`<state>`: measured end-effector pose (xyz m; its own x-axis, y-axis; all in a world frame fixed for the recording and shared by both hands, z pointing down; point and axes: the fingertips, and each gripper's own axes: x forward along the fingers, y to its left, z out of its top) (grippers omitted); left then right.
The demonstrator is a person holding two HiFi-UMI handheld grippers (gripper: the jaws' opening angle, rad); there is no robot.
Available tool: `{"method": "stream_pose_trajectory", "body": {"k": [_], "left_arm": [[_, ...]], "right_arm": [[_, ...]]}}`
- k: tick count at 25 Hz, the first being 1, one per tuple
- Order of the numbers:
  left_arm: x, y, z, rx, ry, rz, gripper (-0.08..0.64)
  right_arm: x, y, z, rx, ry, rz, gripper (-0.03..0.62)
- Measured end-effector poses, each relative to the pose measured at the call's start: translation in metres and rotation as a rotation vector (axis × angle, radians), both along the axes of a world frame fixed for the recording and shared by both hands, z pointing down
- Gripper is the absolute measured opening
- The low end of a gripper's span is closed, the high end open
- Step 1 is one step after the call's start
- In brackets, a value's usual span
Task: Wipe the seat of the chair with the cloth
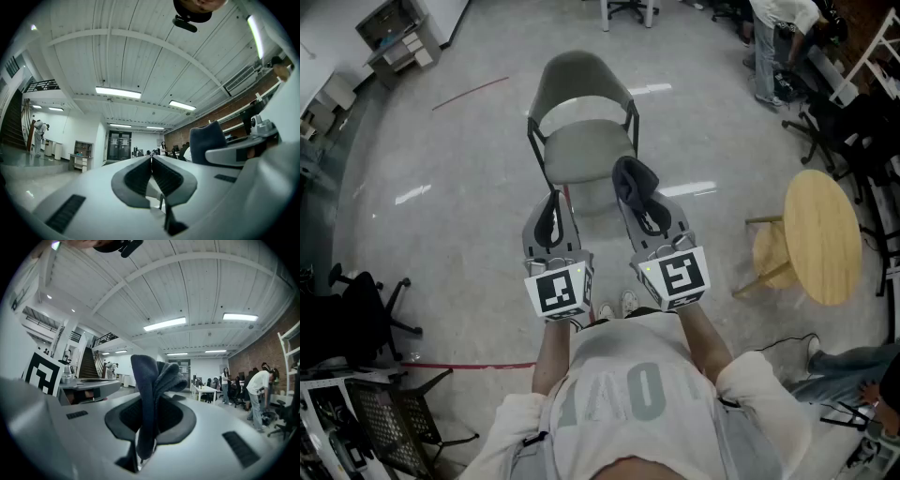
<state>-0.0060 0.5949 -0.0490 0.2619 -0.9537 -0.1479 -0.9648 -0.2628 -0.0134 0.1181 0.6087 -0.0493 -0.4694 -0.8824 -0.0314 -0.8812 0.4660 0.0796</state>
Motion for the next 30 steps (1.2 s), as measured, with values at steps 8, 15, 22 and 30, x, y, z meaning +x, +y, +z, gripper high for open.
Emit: {"method": "stream_pose_trajectory", "body": {"k": [8,15,22,30], "left_arm": [[0.003,-0.011,-0.01,0.006,-0.005,-0.013,0.02],[-0.004,-0.029,-0.008,0.001,-0.008,-0.049,0.02],[0.001,-0.058,-0.003,0.019,-0.015,-0.093,0.02],[-0.005,-0.115,0.021,0.008,0.012,-0.131,0.02]], "right_arm": [[0.015,-0.013,-0.002,-0.003,-0.029,0.007,0.049],[0.028,-0.036,0.009,-0.01,-0.053,0.028,0.049],[0.047,-0.075,0.013,0.012,-0.051,-0.004,0.049],[0.056,-0.127,0.043,-0.036,-0.025,-0.025,0.049]]}}
